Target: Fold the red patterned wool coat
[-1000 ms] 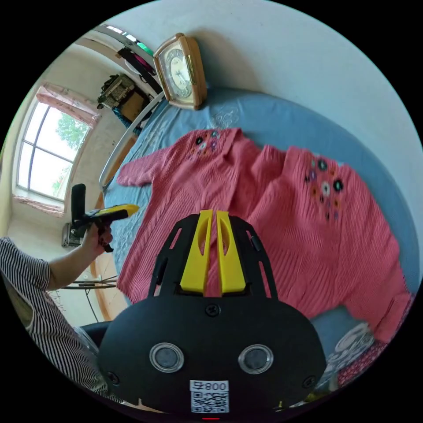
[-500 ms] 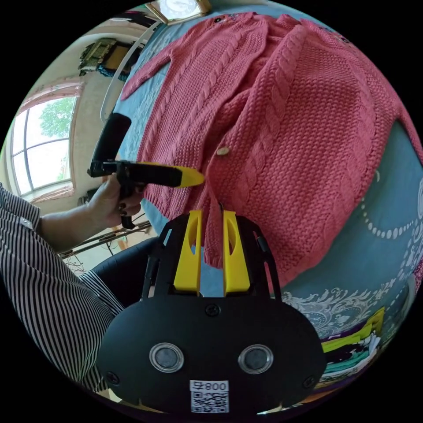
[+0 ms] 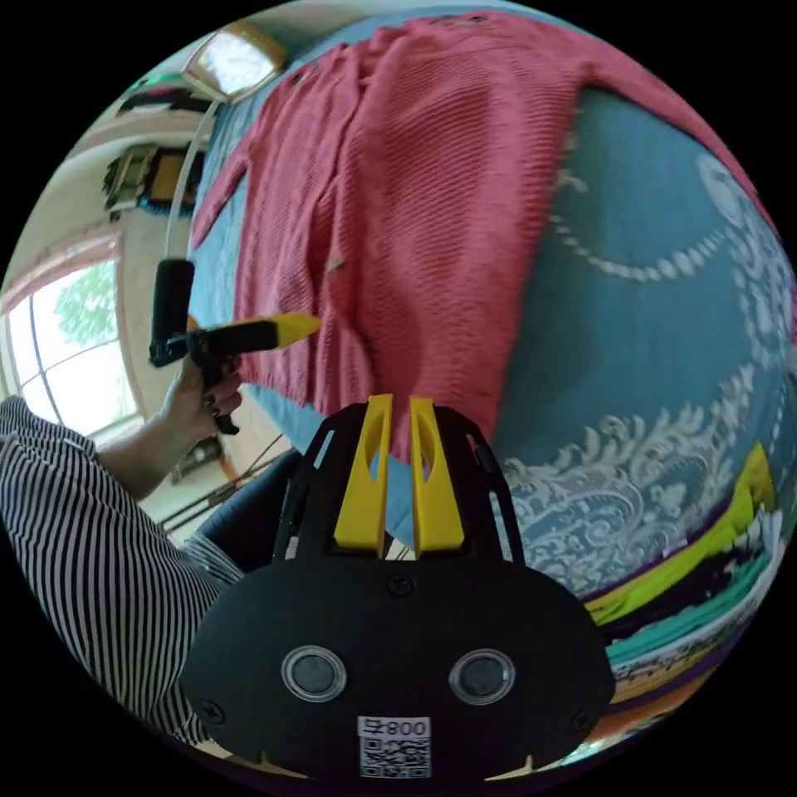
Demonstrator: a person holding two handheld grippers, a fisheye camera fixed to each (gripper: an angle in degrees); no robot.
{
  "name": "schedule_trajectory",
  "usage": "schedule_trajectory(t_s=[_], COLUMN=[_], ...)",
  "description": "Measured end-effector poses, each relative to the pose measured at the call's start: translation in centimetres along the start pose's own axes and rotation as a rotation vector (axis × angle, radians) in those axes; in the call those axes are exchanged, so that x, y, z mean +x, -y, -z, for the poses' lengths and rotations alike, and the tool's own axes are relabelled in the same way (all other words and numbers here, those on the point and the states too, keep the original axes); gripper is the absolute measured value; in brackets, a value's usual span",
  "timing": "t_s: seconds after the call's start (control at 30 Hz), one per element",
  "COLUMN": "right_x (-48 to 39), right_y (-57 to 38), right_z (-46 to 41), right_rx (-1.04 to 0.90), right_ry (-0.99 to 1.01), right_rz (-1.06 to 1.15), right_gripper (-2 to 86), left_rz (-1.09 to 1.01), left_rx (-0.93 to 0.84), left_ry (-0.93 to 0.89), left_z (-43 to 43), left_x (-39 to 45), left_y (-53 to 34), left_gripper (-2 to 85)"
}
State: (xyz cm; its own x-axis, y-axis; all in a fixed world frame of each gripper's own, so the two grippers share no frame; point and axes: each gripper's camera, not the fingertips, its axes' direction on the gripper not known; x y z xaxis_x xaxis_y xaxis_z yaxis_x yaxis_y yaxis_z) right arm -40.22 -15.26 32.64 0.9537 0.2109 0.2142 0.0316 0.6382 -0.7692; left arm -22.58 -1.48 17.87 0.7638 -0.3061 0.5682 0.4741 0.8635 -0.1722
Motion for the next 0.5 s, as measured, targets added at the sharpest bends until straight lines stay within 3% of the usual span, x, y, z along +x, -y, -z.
schedule_trajectory(t_s=[0.17,0.3,0.43,0.5], right_x=[7.5,8.4,8.1,9.0], right_y=[-3.3,-3.6,-4.1,-4.2], right_z=[-1.6,-5.6,-7.9,-8.5], right_rx=[0.085,0.036,0.023,-0.006], right_ry=[0.054,0.163,0.032,0.103], right_rz=[-0.229,-0.237,-0.22,-0.218], right_gripper=[9.8,10.9,7.5,5.4], left_rz=[0.068,0.047,0.026,0.047], left_rx=[-0.056,-0.049,-0.083,-0.116], left_ry=[0.026,-0.019,-0.033,-0.034], left_z=[-1.9,-4.1,-7.0,-9.2], left_x=[-0.1,1.6,3.3,3.9], left_y=[-2.0,-1.4,-0.2,0.2], left_gripper=[7.2,8.2,8.2,5.9])
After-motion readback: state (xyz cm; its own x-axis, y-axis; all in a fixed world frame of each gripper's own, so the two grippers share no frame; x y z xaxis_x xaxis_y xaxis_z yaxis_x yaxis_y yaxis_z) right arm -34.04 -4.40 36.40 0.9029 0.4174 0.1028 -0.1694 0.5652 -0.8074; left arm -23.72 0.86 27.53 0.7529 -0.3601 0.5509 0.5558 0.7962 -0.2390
